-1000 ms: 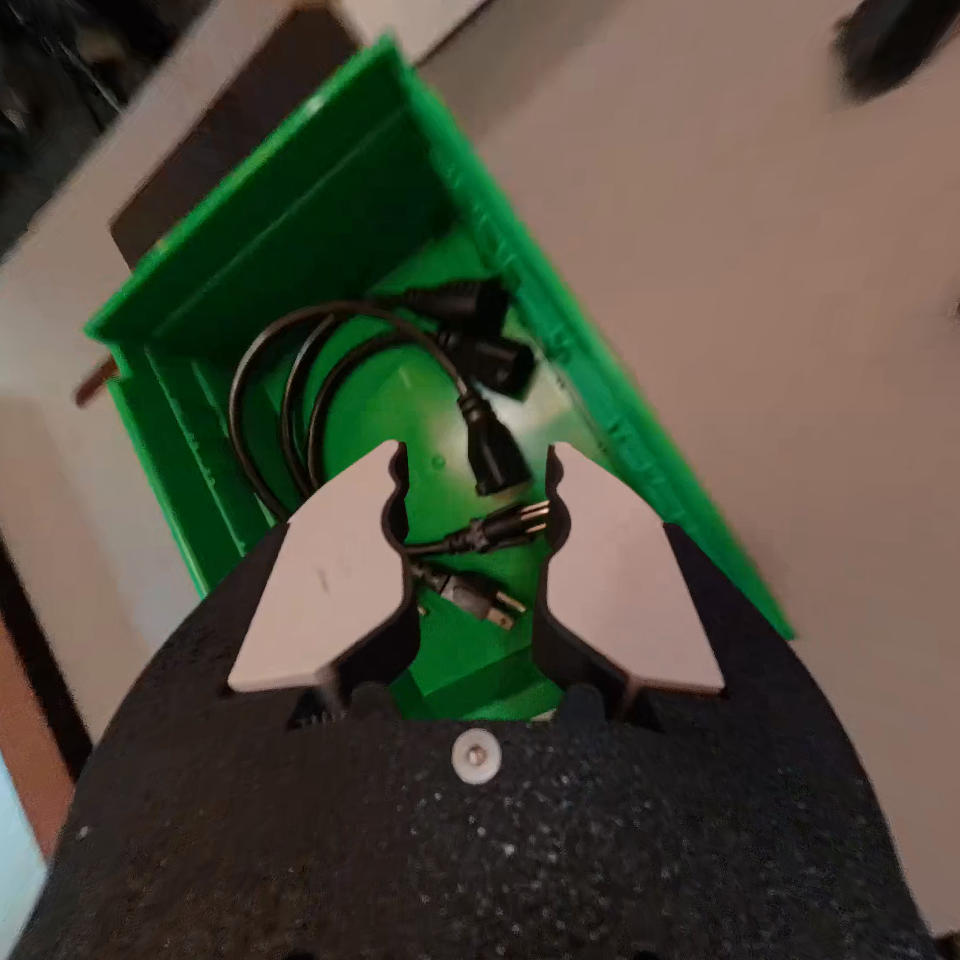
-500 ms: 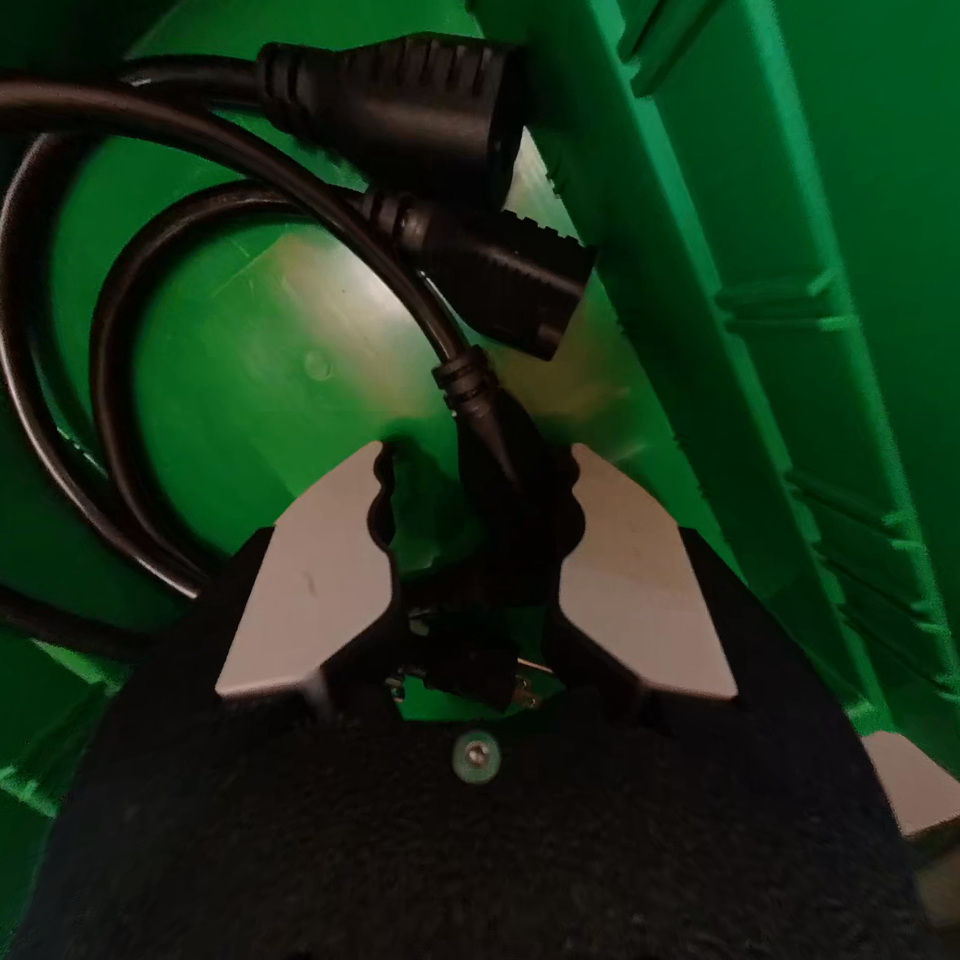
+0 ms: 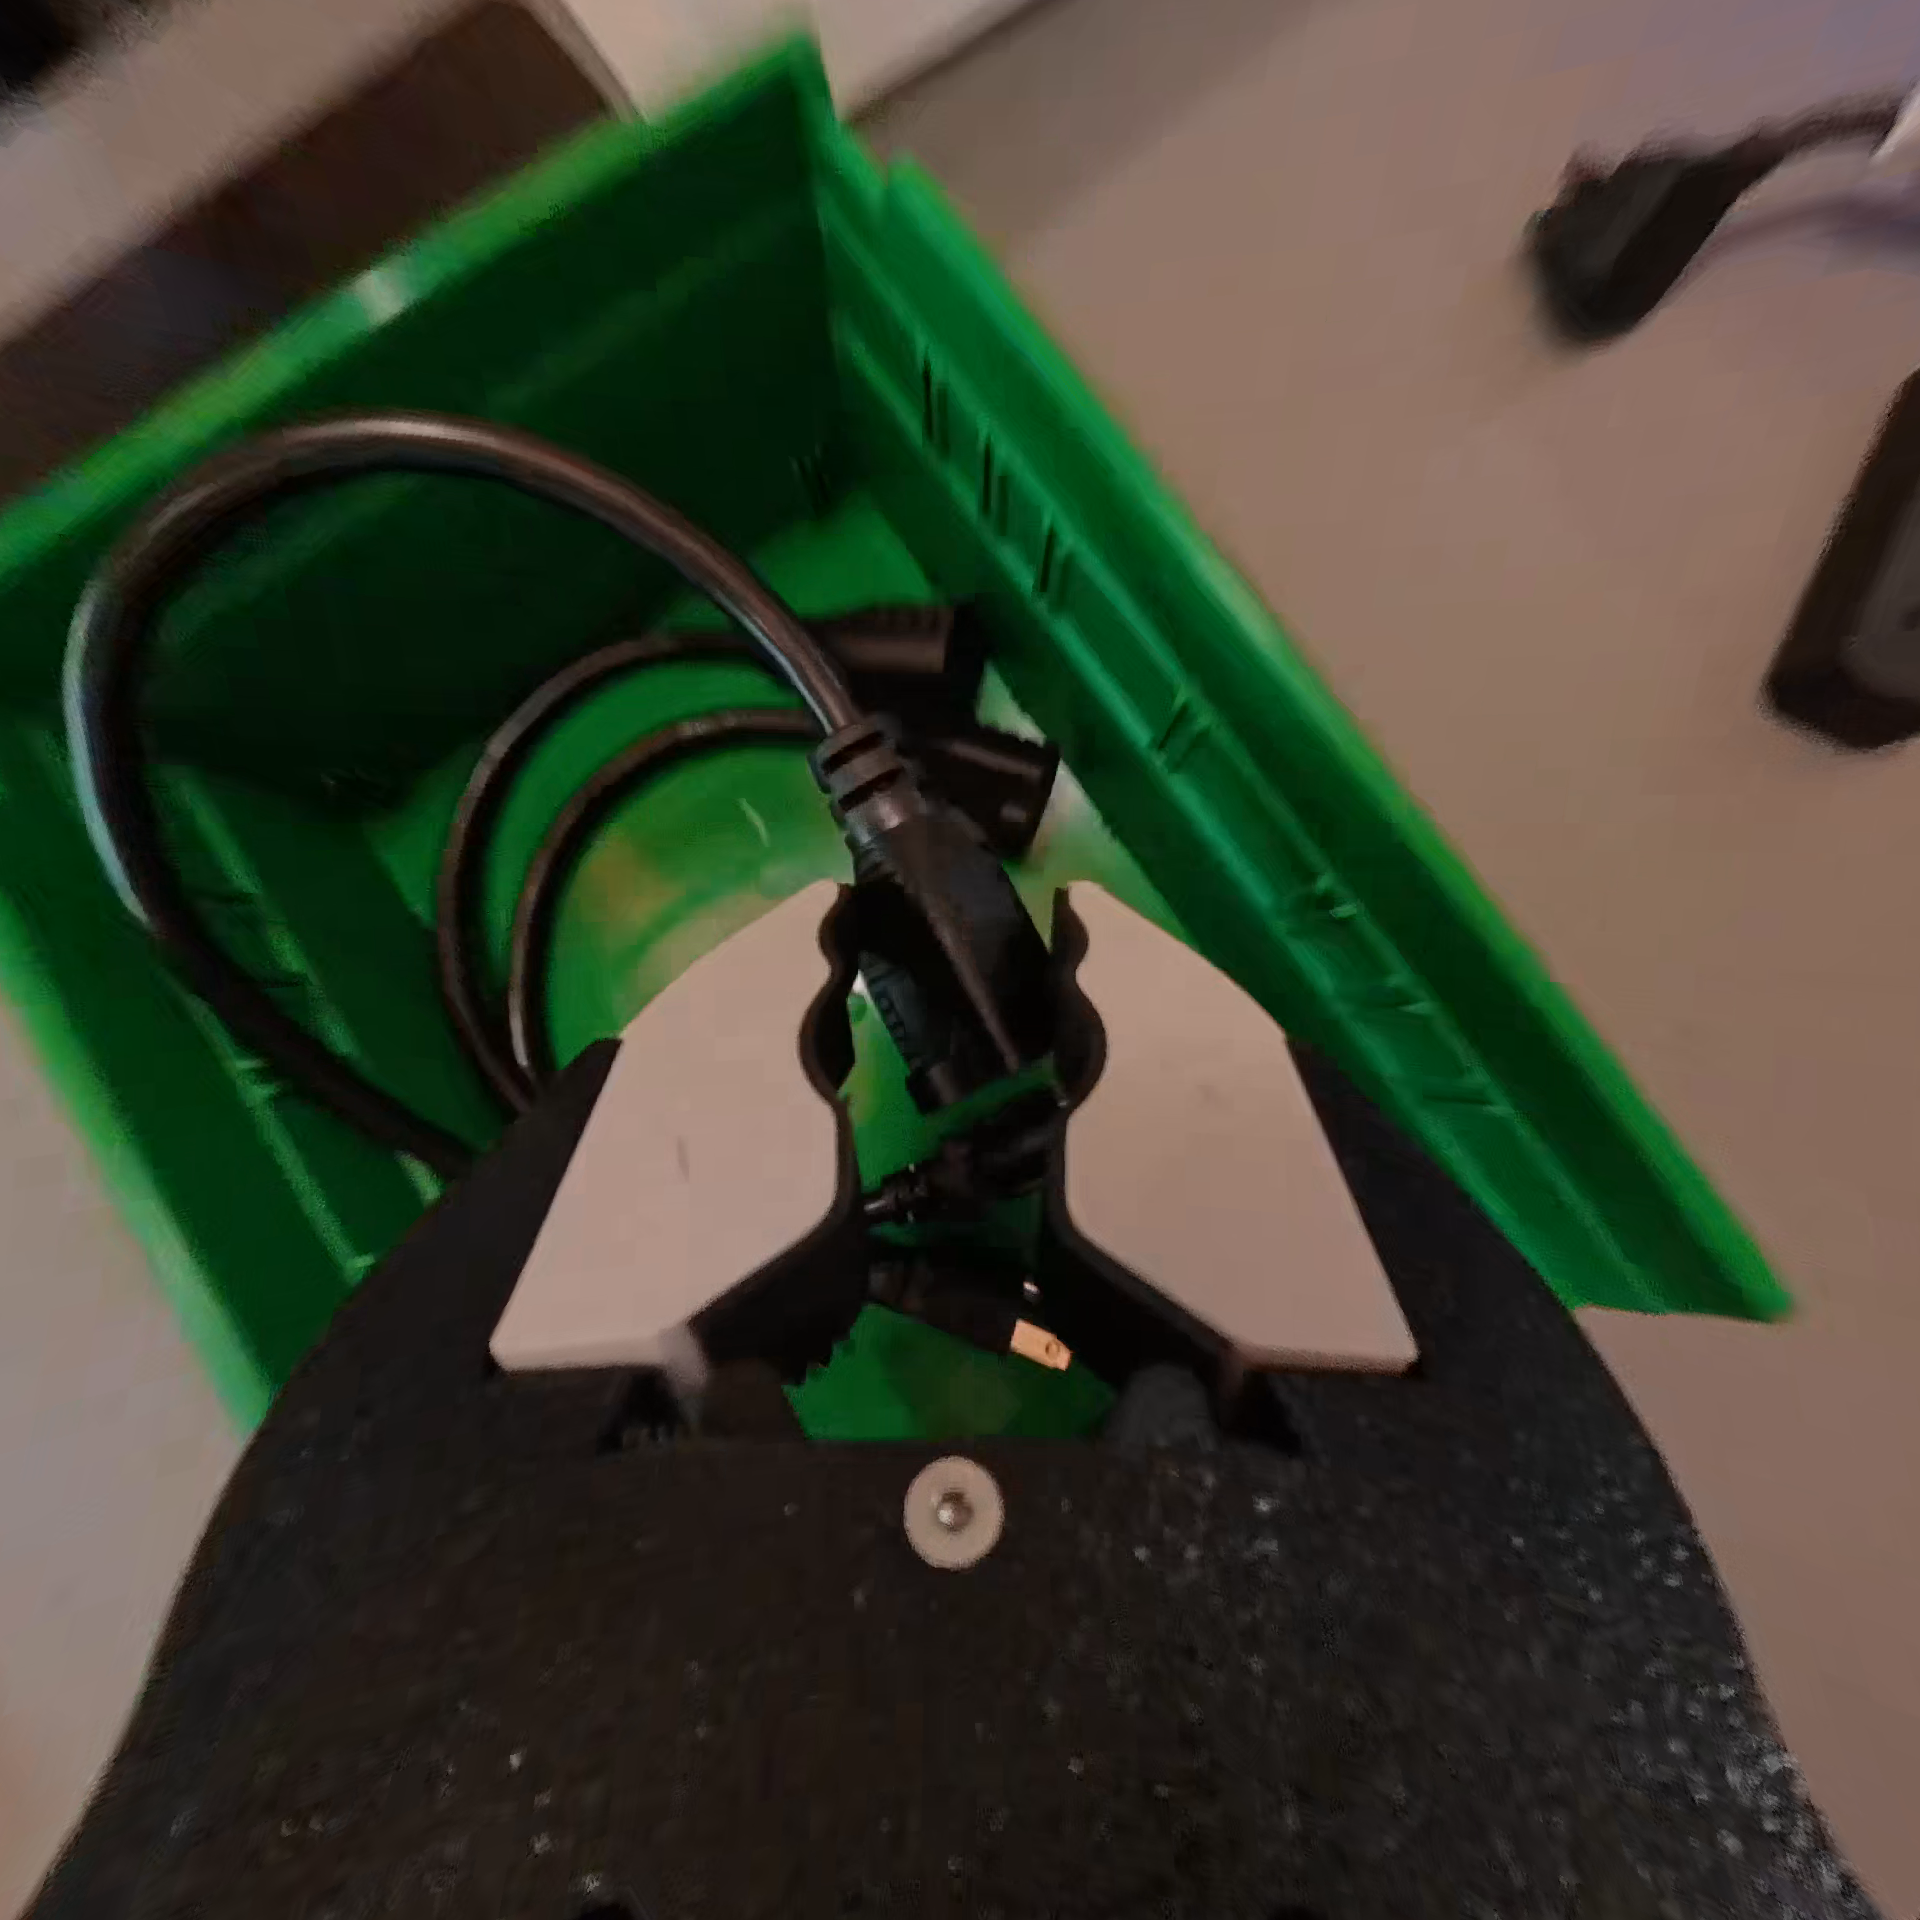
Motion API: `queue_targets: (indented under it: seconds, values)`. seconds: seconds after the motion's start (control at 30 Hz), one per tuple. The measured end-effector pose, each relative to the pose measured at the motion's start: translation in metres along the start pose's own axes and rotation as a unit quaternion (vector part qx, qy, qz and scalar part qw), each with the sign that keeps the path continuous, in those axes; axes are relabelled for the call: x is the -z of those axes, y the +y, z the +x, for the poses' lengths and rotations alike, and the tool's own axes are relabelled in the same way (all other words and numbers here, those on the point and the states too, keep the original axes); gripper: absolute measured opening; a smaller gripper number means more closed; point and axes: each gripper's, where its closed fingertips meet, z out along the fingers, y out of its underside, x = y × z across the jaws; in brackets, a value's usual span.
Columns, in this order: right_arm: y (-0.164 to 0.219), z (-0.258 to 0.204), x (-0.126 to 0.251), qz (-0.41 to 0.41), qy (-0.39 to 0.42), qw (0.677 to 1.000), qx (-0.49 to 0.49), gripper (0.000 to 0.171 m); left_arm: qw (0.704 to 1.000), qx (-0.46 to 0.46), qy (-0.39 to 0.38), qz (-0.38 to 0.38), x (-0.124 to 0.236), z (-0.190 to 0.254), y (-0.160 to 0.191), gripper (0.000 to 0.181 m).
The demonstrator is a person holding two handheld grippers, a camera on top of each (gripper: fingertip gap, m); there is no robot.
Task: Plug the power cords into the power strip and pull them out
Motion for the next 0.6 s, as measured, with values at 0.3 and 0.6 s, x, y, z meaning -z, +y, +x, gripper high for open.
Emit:
queue_targets:
  seconds: [0.3, 0.6]
  values:
    - [-0.013, 0.009, -0.011, 0.016, 0.018, 1.000, -0.010, 0.085, 0.979, -0.077, -0.046, 0.185, 0.115, 0.024, -0.084, 0.034]
    - [-0.047, 0.010, -0.001, 0.109, -0.031, 0.993, -0.015, 0.098, 0.927, -0.160, 0.191, 0.279, 0.146, 0.155, -0.124, 0.034]
